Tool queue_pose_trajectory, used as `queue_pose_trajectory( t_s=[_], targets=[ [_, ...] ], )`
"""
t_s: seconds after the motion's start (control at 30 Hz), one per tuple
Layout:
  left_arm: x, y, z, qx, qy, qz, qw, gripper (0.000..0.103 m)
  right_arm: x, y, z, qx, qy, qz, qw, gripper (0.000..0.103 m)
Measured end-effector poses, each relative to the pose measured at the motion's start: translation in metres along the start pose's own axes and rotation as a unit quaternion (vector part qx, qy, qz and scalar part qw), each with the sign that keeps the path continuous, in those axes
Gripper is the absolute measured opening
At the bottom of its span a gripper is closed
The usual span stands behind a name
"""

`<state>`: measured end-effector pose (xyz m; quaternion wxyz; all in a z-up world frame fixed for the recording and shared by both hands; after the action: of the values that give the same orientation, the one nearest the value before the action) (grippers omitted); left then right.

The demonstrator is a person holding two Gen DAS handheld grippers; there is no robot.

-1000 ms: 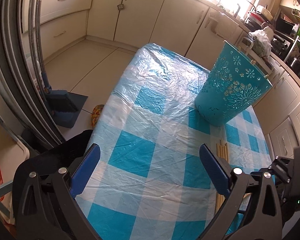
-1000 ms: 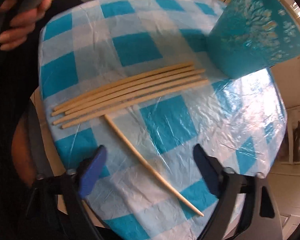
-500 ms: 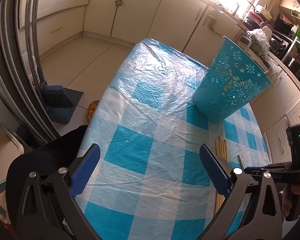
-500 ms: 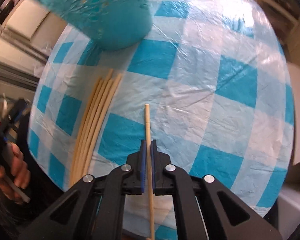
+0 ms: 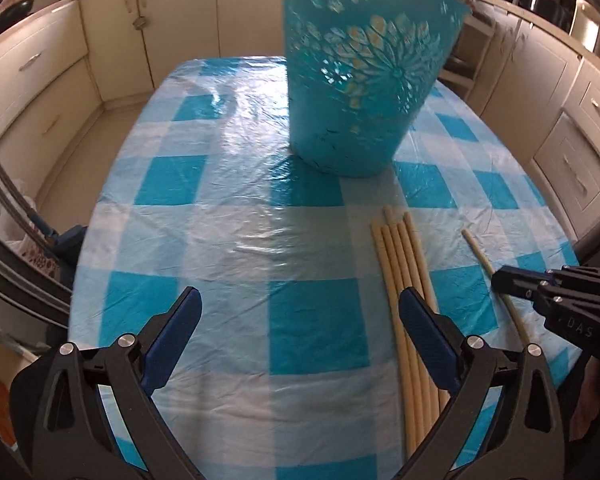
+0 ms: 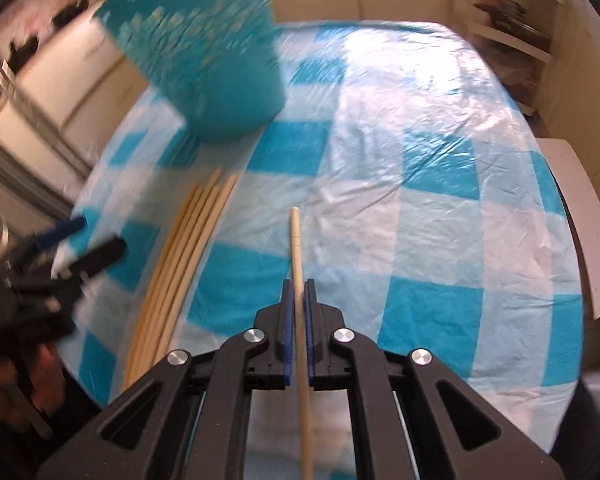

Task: Organize utensils
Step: 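Grasp a chopstick from the bundle with the left gripper while the right gripper holds its chopstick, then lift the chopstick with the left gripper and drop it into the teal basket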

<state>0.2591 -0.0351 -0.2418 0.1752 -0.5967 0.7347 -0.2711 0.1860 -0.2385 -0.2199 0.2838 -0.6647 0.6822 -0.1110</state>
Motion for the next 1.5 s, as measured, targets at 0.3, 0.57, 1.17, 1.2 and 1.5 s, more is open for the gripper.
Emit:
queue_pose_trajectory(
  t_s=[0.3,0.57,1.17,1.2,1.5],
  targets=[
    [0.015,-0.003,0.020,-0.026,-0.007,0.010,0.9996,0.081,-0.011,0.001,0.011,0.008,-0.010,-0.028,1.000,0.006],
    [0.022,-0.005,0.021,-0.034,-0.008,0.015,0.9993,0.071,-0.014,-0.001,0.015,0.017,-0.038,-0.021,0.999,0.011],
    [0.033,-0.013,0.026,-0.046,0.013,0.050,0.9976,0.007,-0.035,-0.006,0.026,0.021,0.009,-0.090,0.996,0.006],
    [0.033,-0.013,0.025,-0.047,0.014,0.053,0.9974,0.006,-0.037,-0.006,0.026,0.019,0.006,-0.090,0.996,0.006],
    [0.024,-0.017,0.031,-0.055,-0.006,0.077,0.9955,0.007,-0.048,-0.013,0.035,-0.007,0.011,-0.122,0.992,0.006]
  ],
)
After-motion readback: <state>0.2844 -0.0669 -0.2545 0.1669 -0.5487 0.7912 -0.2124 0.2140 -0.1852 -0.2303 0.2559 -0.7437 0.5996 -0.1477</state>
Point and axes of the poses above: each gripper's, at about its wrist camera, not at the fingertips, and z roughly the way its jaws point, x to its right, y to its underside, the point moved 7 cm from there along z, roughly the way its jaws point, and after that the axes turned 5 degrees about x, right-handed, at the moved point
